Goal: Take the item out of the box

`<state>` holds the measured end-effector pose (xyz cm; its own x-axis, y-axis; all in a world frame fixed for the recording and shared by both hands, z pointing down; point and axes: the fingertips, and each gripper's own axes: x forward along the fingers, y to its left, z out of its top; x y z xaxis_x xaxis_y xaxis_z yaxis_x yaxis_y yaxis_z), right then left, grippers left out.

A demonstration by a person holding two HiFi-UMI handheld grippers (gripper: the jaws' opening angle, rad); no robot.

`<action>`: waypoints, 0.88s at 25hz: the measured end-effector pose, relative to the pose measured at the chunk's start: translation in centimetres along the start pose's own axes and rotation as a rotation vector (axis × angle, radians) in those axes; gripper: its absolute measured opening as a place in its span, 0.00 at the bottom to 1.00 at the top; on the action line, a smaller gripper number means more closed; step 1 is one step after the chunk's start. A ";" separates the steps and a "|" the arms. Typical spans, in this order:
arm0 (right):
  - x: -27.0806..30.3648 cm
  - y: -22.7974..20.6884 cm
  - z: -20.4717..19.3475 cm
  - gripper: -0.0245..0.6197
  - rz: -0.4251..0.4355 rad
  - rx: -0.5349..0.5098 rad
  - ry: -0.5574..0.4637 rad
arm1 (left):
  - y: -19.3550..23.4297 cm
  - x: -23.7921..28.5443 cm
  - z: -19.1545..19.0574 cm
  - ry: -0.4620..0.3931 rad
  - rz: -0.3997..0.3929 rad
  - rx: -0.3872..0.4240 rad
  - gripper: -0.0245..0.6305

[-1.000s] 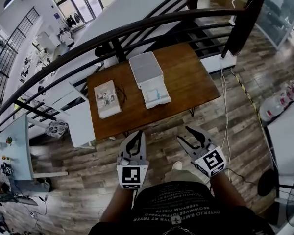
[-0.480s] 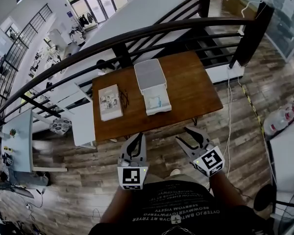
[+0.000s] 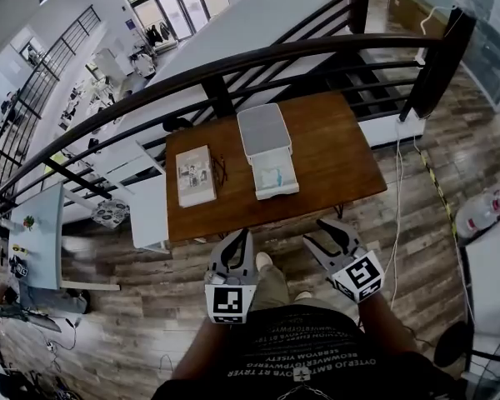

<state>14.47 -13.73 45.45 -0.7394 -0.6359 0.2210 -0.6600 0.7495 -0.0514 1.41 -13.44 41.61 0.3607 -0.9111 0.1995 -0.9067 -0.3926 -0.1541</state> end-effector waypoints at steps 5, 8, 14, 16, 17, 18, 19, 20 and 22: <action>1.2 -1.5 -0.3 0.32 -0.010 -0.001 0.006 | 0.6 2.1 -0.3 -0.009 -0.017 -0.019 0.05; 1.8 -2.4 -0.9 0.32 -0.019 0.004 0.036 | 0.6 3.7 -0.1 -0.017 -0.040 -0.032 0.05; 5.1 -4.5 -1.0 0.31 -0.026 0.011 0.052 | 2.5 6.6 -0.1 -0.020 -0.051 -0.037 0.05; 6.5 -5.2 -1.1 0.31 -0.022 0.012 0.061 | 3.8 7.6 -0.4 -0.011 -0.043 -0.044 0.05; 7.1 -5.6 -1.2 0.31 -0.021 0.016 0.070 | 4.3 8.2 -0.6 -0.005 -0.040 -0.046 0.05; 7.7 -6.1 -1.5 0.31 -0.020 0.020 0.082 | 4.8 8.7 -0.7 0.000 -0.037 -0.047 0.05; 8.3 -6.5 -1.8 0.31 -0.019 0.023 0.096 | 5.3 9.2 -0.7 0.003 -0.034 -0.048 0.05; 9.0 -6.9 -2.0 0.31 -0.017 0.025 0.108 | 5.7 9.6 -0.7 0.005 -0.031 -0.047 0.05; 10.3 -7.6 -2.2 0.31 -0.013 0.029 0.118 | 6.6 10.4 -0.7 0.009 -0.027 -0.045 0.05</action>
<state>12.15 -25.54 50.23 -0.7110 -0.6183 0.3349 -0.6742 0.7347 -0.0751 -0.95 -25.42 43.37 0.3838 -0.8989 0.2116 -0.9054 -0.4113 -0.1053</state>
